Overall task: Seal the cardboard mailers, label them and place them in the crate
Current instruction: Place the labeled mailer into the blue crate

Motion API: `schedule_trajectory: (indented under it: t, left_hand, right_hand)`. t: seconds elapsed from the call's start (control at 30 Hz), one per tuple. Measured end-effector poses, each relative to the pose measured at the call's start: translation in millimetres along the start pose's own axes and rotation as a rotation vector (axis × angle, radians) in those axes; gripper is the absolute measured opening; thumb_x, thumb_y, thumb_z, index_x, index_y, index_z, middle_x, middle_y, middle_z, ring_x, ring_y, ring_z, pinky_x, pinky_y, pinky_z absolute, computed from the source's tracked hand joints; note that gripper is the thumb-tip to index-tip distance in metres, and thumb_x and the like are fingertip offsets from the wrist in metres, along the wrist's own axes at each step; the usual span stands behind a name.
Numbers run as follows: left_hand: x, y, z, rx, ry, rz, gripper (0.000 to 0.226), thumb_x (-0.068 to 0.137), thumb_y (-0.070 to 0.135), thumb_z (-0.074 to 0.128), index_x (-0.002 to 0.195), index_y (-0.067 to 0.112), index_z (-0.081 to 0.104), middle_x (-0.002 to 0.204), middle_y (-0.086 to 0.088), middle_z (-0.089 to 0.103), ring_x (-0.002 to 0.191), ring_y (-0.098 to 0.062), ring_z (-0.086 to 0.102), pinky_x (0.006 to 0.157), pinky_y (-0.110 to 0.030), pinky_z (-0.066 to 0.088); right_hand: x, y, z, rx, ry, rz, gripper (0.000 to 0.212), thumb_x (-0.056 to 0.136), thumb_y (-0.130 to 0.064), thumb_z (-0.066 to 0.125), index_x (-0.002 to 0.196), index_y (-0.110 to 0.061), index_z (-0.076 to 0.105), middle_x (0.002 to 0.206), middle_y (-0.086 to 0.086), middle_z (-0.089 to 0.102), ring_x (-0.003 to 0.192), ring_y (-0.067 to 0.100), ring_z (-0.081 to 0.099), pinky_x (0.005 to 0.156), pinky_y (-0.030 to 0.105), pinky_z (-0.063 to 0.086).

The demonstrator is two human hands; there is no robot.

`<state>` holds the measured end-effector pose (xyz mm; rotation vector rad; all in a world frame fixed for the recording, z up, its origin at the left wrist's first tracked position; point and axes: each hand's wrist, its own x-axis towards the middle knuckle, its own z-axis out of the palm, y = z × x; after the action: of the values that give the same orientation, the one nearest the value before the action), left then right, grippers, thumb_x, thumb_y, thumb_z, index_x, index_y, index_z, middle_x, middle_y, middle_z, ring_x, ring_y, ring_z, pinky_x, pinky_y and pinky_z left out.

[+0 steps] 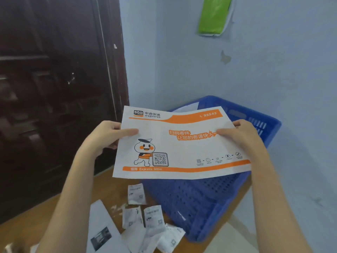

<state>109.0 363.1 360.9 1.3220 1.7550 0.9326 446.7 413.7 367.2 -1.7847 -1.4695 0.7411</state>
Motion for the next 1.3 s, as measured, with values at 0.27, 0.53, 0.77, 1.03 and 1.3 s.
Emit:
schedule_trajectory:
  t: [0.27, 0.53, 0.77, 1.03, 1.3]
  left_hand:
    - [65.7, 62.6, 95.9, 0.177, 0.027, -0.075, 0.029, 0.083, 0.039, 0.07, 0.092, 0.011, 0.07, 0.075, 0.004, 0.073, 0.06, -0.009, 0.069, 0.042, -0.016, 0.047]
    - [116.2, 95.6, 180.5, 0.309, -0.028, -0.427, 0.033, 0.085, 0.044, 0.067, 0.084, 0.011, 0.062, 0.055, 0.001, 0.069, 0.048, -0.008, 0.067, 0.045, -0.015, 0.049]
    - [155.6, 55.1, 221.0, 0.28, -0.114, -0.694, 0.044, 0.083, 0.045, 0.07, 0.092, 0.002, 0.063, 0.063, -0.009, 0.071, 0.05, -0.013, 0.068, 0.042, -0.017, 0.05]
    - [181.3, -12.6, 250.7, 0.188, -0.186, -0.864, 0.051, 0.087, 0.035, 0.069, 0.116, -0.003, 0.054, 0.078, -0.015, 0.069, 0.04, -0.017, 0.064, 0.034, -0.019, 0.045]
    - [201.6, -81.8, 278.5, 0.13, -0.175, -0.961, 0.046, 0.09, 0.03, 0.066, 0.121, -0.002, 0.053, 0.089, -0.018, 0.07, 0.055, -0.02, 0.064, 0.043, -0.026, 0.052]
  right_hand:
    - [131.1, 47.7, -55.4, -0.006, -0.073, -0.066, 0.044, 0.079, -0.034, 0.073, 0.115, -0.014, 0.055, 0.103, 0.004, 0.064, 0.082, 0.018, 0.059, 0.061, 0.03, 0.039]
    - [258.1, 77.2, -56.5, -0.087, -0.296, -0.165, 0.044, 0.078, -0.026, 0.073, 0.114, -0.008, 0.056, 0.107, 0.008, 0.065, 0.086, 0.02, 0.061, 0.062, 0.03, 0.043]
    - [315.9, 86.4, -9.0, -0.395, -0.474, -0.06, 0.056, 0.077, -0.027, 0.075, 0.122, -0.007, 0.049, 0.12, 0.012, 0.055, 0.1, 0.032, 0.054, 0.075, 0.041, 0.042]
    - [345.3, 107.9, 67.9, -0.712, -0.679, 0.057, 0.075, 0.079, -0.026, 0.075, 0.14, -0.006, 0.034, 0.138, 0.017, 0.042, 0.121, 0.038, 0.048, 0.092, 0.046, 0.046]
    - [354.4, 171.9, 147.8, -0.738, -0.689, 0.147, 0.064, 0.077, -0.024, 0.077, 0.13, -0.003, 0.047, 0.128, 0.014, 0.053, 0.114, 0.032, 0.054, 0.08, 0.036, 0.045]
